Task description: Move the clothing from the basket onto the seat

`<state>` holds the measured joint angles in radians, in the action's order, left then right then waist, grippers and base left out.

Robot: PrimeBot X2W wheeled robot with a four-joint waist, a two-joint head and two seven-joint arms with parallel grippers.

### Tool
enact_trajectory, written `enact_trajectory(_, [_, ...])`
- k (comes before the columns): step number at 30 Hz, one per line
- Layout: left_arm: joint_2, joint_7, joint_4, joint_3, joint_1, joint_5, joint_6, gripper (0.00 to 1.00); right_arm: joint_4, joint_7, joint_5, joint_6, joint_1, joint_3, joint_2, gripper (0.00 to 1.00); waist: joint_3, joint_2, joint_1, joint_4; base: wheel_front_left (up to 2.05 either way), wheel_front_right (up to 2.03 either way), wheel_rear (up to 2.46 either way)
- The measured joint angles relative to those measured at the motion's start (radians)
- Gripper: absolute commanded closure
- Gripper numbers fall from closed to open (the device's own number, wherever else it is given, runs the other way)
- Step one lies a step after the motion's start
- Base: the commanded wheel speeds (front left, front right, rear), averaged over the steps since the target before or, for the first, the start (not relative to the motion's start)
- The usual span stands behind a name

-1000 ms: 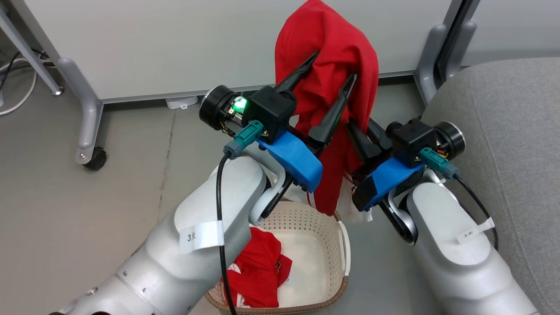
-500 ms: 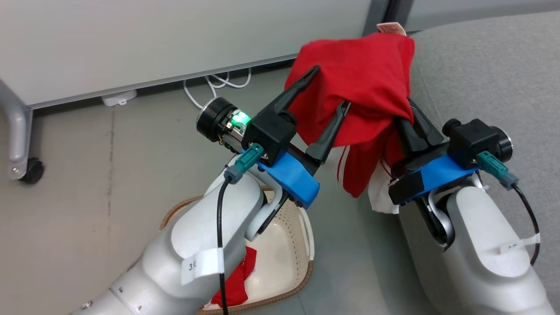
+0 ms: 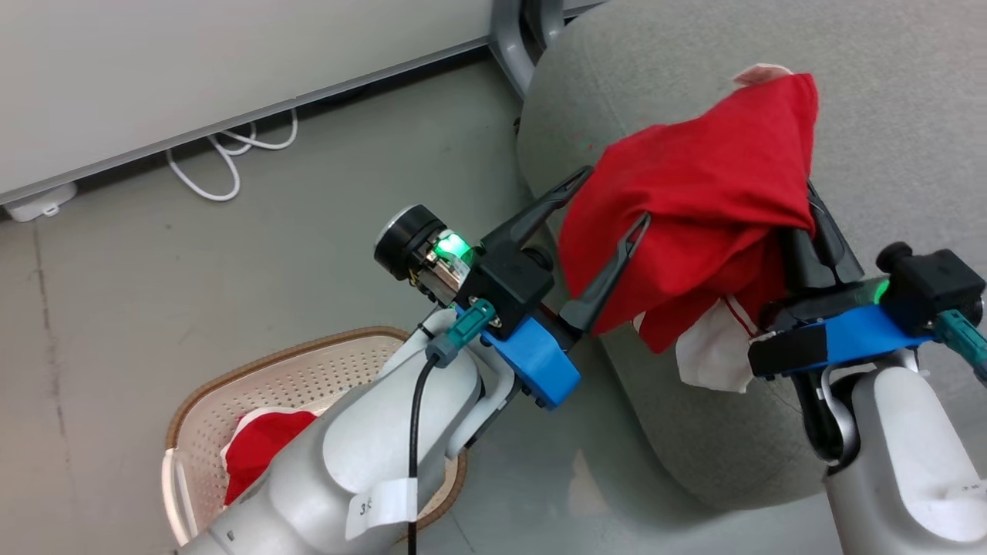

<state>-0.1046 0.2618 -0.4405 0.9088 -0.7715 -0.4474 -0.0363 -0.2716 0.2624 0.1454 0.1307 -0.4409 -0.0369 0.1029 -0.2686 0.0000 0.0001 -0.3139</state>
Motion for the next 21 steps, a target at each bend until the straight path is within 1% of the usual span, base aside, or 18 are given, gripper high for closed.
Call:
enact_trajectory(7, [0.015, 0.0, -0.013, 0.031, 0.013, 0.009, -0.017, 0.0, 0.053, 0.0, 0.004, 0.0, 0.088, 0.054, 0.008, 1.0, -0.019, 0.0, 0.0, -0.068, 0.0, 0.0, 0.0])
enact_trajectory(13, [0.017, 0.0, -0.015, 0.023, 0.016, 0.017, -0.017, 0.0, 0.089, 0.0, 0.001, 0.0, 0.131, 0.077, 0.005, 1.0, -0.026, 0.0001, 0.0, -0.095, 0.0, 0.0, 0.0])
enact_trajectory(17, [0.016, 0.0, 0.002, 0.009, 0.015, 0.028, -0.017, 0.0, 0.115, 0.0, -0.003, 0.0, 0.128, 0.079, -0.005, 1.0, -0.037, 0.0, 0.0, -0.1, 0.0, 0.0, 0.0])
enact_trajectory(21, [0.012, 0.0, 0.016, 0.005, 0.003, 0.044, -0.017, 0.0, 0.148, 0.0, -0.003, 0.0, 0.058, 0.088, -0.002, 1.0, -0.064, 0.0, -0.0001, -0.095, 0.0, 0.0, 0.0])
